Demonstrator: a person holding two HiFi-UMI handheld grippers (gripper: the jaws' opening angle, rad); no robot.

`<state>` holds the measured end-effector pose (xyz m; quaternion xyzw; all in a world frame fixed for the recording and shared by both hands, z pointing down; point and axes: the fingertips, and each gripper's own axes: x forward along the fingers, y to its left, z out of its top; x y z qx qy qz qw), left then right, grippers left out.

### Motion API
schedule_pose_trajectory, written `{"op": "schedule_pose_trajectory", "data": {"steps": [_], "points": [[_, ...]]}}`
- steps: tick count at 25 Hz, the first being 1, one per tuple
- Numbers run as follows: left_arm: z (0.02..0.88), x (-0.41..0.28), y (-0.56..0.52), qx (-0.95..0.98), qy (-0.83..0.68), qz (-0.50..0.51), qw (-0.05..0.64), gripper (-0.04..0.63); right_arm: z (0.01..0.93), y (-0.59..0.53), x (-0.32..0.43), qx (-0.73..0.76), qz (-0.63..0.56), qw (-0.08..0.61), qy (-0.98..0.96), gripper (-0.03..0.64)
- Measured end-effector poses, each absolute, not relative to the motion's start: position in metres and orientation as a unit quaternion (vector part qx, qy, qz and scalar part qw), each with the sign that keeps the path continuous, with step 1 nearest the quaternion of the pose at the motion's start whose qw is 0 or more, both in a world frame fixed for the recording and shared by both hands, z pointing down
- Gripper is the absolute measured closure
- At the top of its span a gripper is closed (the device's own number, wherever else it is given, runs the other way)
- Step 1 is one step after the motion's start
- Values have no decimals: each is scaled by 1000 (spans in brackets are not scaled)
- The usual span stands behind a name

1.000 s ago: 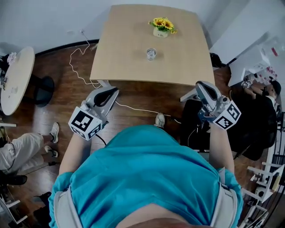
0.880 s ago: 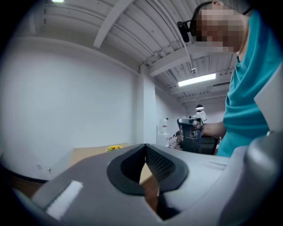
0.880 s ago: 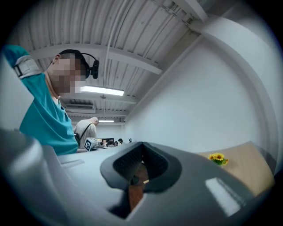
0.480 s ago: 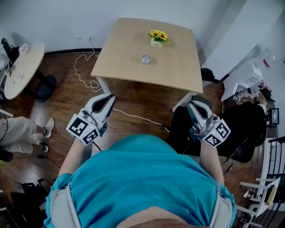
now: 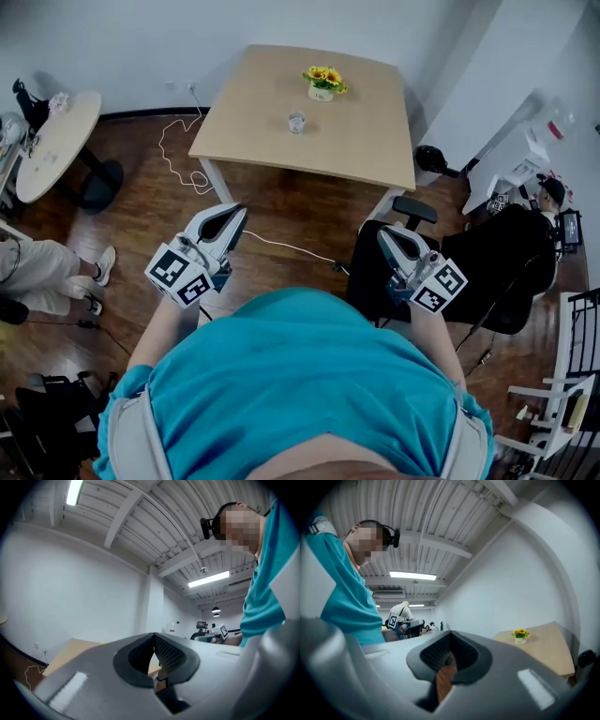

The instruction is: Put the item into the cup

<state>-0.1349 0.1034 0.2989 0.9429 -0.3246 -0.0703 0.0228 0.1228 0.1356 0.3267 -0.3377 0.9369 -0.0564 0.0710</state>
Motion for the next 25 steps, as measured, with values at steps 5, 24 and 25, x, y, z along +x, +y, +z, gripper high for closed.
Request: {"op": "schedule_pose_trajectory", "data": {"steps": [5,24,25], "points": [[299,-147,107,946,-317,-67,18,591,331,132,109,-350,-63,58,933,617],[302,-153,97,952,-297,-70,20,591,317,117,92,-349,-50,44,935,617],[302,-153,96,952,-296,-70,21,591,316,116,91,-347,-49,44,935,617]]}}
